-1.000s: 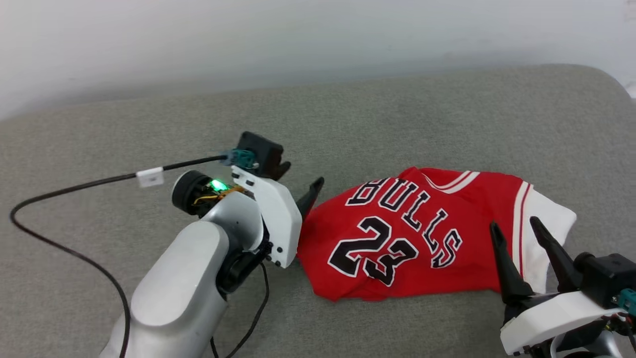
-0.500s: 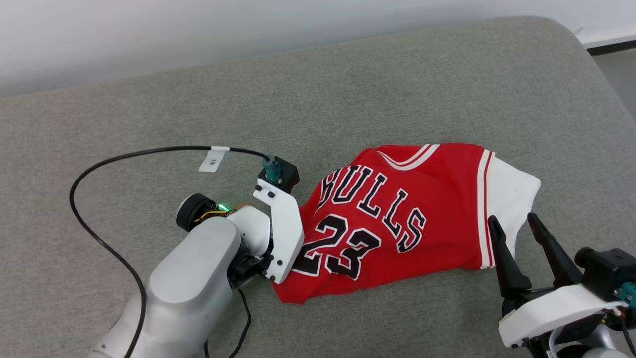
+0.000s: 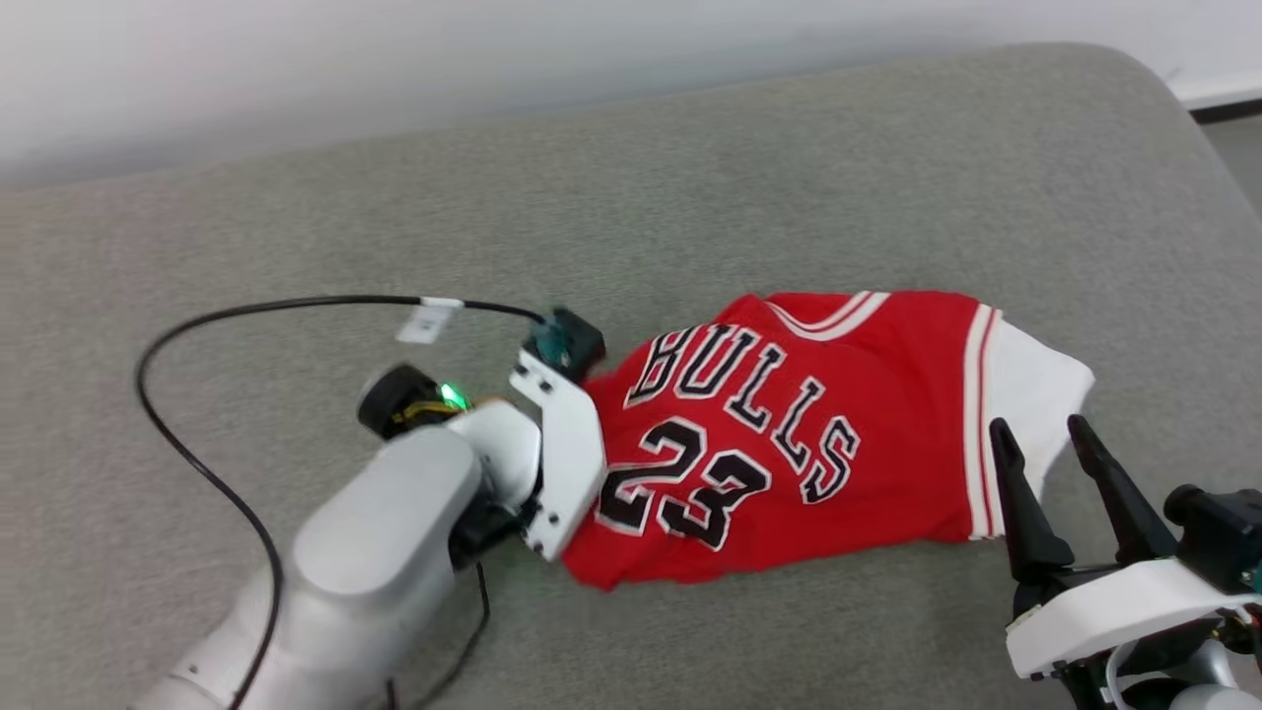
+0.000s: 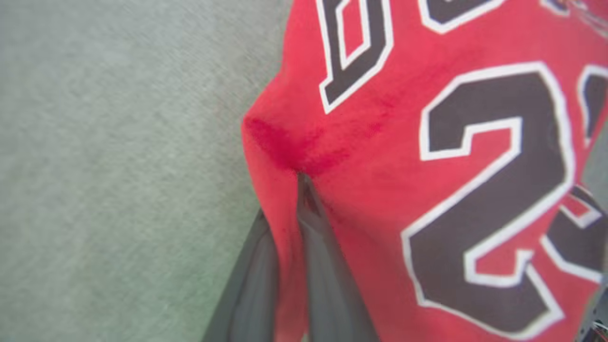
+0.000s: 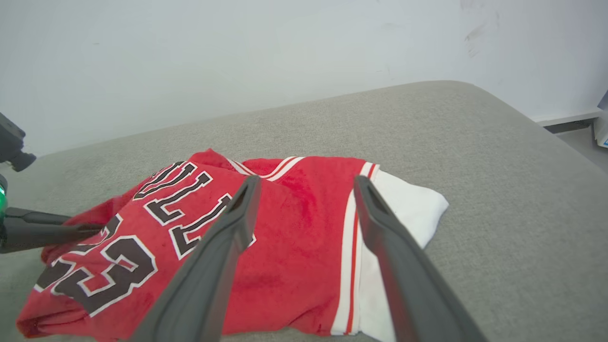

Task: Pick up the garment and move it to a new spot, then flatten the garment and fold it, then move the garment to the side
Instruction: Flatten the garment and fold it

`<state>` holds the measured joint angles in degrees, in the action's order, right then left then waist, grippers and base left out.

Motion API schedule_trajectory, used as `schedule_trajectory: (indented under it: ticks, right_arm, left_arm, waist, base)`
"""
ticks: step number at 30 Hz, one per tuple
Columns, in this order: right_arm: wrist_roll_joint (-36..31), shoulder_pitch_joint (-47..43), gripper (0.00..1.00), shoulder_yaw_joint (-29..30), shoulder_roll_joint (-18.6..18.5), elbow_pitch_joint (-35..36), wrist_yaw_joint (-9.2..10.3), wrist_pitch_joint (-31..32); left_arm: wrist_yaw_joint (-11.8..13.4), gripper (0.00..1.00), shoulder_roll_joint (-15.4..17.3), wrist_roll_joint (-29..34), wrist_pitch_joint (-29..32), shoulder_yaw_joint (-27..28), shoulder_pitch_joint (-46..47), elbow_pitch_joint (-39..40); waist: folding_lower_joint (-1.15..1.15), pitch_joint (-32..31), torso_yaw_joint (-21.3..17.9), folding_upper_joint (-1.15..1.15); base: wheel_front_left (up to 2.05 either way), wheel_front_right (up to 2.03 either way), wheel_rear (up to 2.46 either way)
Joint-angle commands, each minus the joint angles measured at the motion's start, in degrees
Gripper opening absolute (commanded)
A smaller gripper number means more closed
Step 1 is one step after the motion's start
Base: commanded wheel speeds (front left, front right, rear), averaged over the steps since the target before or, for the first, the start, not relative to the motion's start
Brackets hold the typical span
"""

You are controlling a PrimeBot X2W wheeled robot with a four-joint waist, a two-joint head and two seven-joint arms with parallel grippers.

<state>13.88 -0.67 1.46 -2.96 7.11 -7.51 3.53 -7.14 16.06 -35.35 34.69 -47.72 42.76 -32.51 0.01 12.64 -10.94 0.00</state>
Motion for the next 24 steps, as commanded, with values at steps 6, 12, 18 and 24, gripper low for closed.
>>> schedule_trajectory:
  ticks: [6,12,18,24]
  right_arm:
    - [-1.09,-0.88,1.00,1.04,0.12,1.23,0.04,0.89]
    - [-1.83,-1.83,1.00,1.76,0.11,2.63,0.04,1.37]
    - [-2.11,-2.49,1.00,2.21,0.11,3.72,0.04,1.73]
    - [-2.80,-3.19,1.00,2.52,0.11,4.89,0.04,2.83]
  left_arm:
    - [3.40,0.00,5.67,2.66,-9.51,3.88,0.41,10.21]
    - [11.25,0.00,13.30,1.08,-11.40,8.22,-11.14,25.47]
    - [19.14,0.00,16.16,-5.05,-12.38,10.45,-29.83,32.87]
    - [20.95,1.00,11.60,-10.71,-17.30,11.56,-39.67,31.22]
  waist:
    - [-0.01,-1.83,6.00,0.00]
    - [-0.01,-3.13,10.32,0.00]
    - [-0.01,-4.62,13.01,0.00]
    - [-0.01,-6.46,14.38,0.00]
  base:
    - [0.00,0.00,0.00]
    - [0.00,0.00,0.00]
    - [0.00,0.00,0.00]
    - [0.00,0.00,0.00]
